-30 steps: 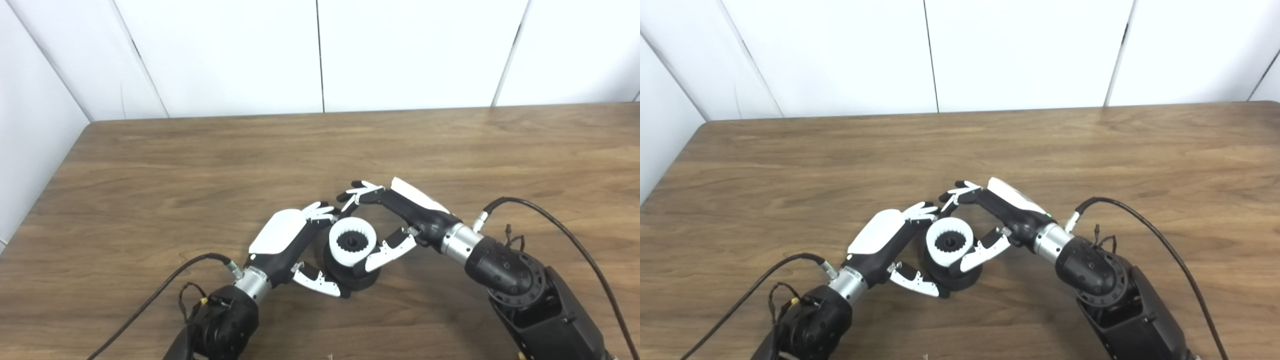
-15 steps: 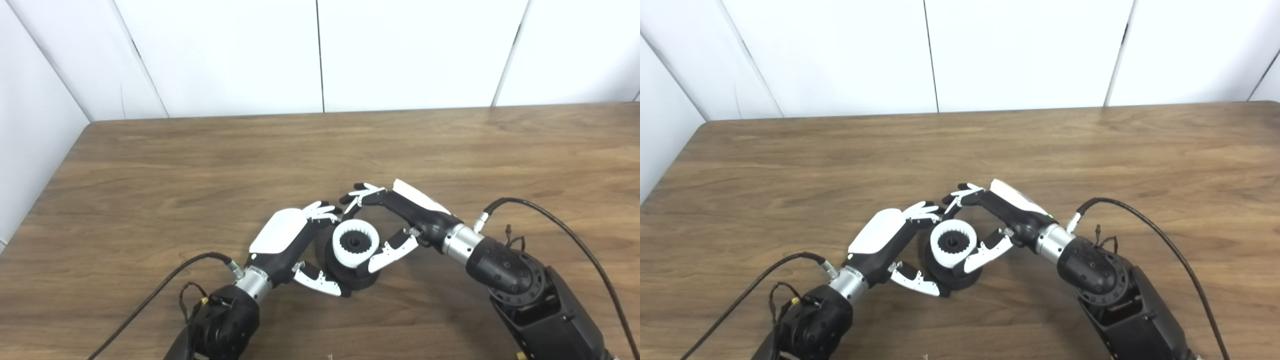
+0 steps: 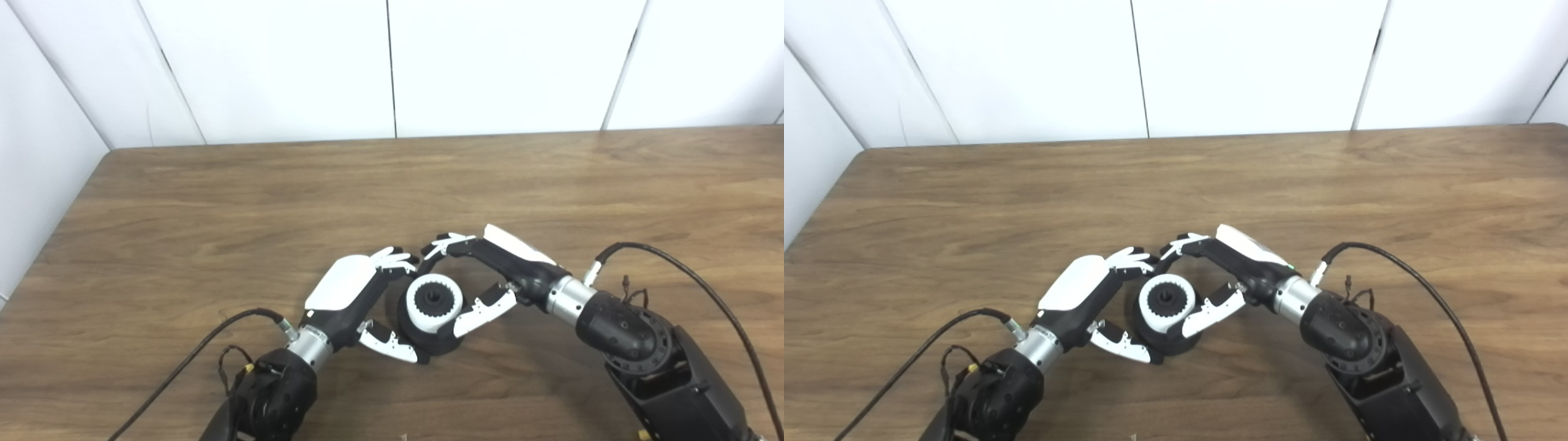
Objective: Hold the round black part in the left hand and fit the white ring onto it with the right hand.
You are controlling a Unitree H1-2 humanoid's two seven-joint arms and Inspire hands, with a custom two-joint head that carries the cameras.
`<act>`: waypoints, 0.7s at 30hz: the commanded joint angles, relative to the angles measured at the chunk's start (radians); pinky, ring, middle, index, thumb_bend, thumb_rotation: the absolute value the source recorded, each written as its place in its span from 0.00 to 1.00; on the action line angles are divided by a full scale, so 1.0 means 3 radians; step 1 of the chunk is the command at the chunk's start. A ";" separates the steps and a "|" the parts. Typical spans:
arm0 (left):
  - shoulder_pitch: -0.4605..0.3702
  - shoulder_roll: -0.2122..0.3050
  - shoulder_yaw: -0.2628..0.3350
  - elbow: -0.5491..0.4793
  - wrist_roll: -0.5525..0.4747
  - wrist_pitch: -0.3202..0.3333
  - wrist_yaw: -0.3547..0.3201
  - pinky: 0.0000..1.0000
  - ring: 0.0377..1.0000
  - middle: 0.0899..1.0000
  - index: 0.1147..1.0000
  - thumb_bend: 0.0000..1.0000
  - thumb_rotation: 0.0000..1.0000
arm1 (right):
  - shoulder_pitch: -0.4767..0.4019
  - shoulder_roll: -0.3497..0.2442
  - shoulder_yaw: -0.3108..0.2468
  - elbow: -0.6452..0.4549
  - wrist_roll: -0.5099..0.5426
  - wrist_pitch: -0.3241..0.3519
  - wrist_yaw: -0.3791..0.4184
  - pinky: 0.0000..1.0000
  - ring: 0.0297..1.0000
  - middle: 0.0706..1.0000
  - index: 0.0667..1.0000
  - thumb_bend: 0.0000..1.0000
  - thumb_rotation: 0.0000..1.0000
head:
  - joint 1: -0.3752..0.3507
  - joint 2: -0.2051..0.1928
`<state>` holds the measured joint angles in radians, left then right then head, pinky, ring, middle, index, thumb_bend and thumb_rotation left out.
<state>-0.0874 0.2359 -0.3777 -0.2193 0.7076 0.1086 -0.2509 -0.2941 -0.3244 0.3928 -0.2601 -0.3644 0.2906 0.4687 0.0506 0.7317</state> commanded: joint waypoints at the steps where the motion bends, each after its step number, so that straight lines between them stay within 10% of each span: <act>1: -0.0029 0.0004 -0.0011 -0.0056 0.0008 0.0096 -0.0118 0.84 0.94 0.86 0.64 0.95 0.35 | -0.0148 0.0001 -0.0045 -0.0039 -0.0002 -0.0056 -0.0006 0.89 0.95 0.85 0.67 1.00 0.37 | 0.0007 0.0007; 21: -0.0062 0.0021 0.0070 -0.0119 -0.0190 0.0257 -0.0338 0.89 0.96 0.89 0.83 1.00 0.41 | -0.0190 -0.0047 -0.0154 0.0014 0.0044 -0.0129 -0.0007 0.89 0.95 0.86 0.72 1.00 0.42 | 0.0020 0.0020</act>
<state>-0.0924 0.2316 -0.3579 -0.2444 0.6647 0.1566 -0.3216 -0.3030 -0.3343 0.3663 -0.2376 -0.3611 0.2905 0.4751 0.0552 0.7363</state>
